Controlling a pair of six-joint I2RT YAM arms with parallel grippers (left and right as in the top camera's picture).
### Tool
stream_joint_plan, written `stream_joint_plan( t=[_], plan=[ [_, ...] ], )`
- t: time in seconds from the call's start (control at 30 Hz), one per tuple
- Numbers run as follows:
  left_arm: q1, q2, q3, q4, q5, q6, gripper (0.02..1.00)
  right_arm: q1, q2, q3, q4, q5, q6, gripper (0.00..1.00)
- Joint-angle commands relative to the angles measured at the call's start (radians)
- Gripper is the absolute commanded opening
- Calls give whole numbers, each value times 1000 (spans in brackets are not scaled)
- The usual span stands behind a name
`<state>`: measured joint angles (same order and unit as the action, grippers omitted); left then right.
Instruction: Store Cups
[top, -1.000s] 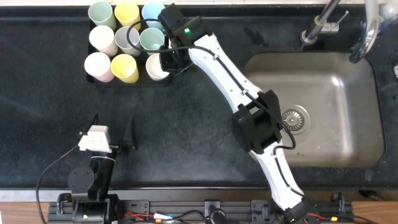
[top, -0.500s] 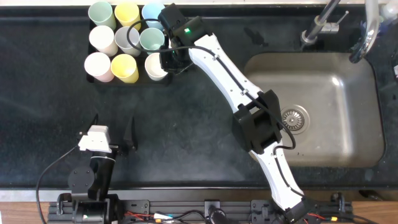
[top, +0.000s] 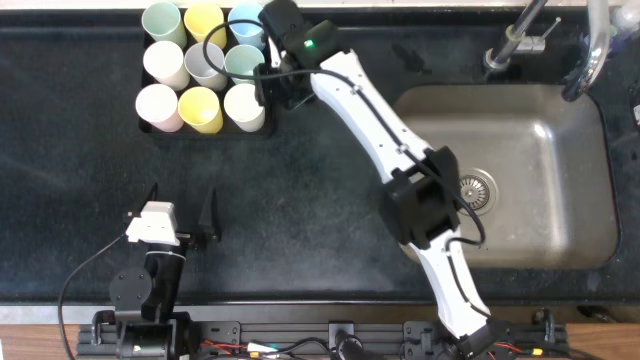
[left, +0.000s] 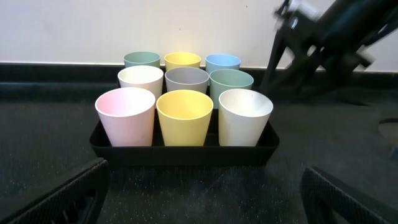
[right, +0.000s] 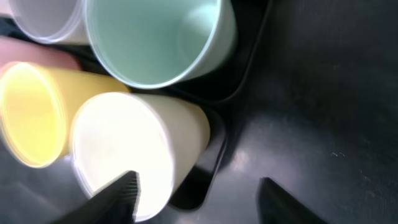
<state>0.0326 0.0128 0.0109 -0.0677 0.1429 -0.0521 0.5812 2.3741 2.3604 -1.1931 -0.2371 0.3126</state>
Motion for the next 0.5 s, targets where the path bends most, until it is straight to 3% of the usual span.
stream_joint_plan(
  t=[0.03,0.4,0.5],
  plan=[
    [1,-11,-3,-2,10,-1,1000,-54,-199,31,-28,59,-72,746],
    [1,-11,-3,-2,10,-1,1000,-275,-454,31,-226,295,-262,928],
    [1,-11,-3,-2,10,-1,1000,-322,-510,27,-248,320,-298,943]
  ],
)
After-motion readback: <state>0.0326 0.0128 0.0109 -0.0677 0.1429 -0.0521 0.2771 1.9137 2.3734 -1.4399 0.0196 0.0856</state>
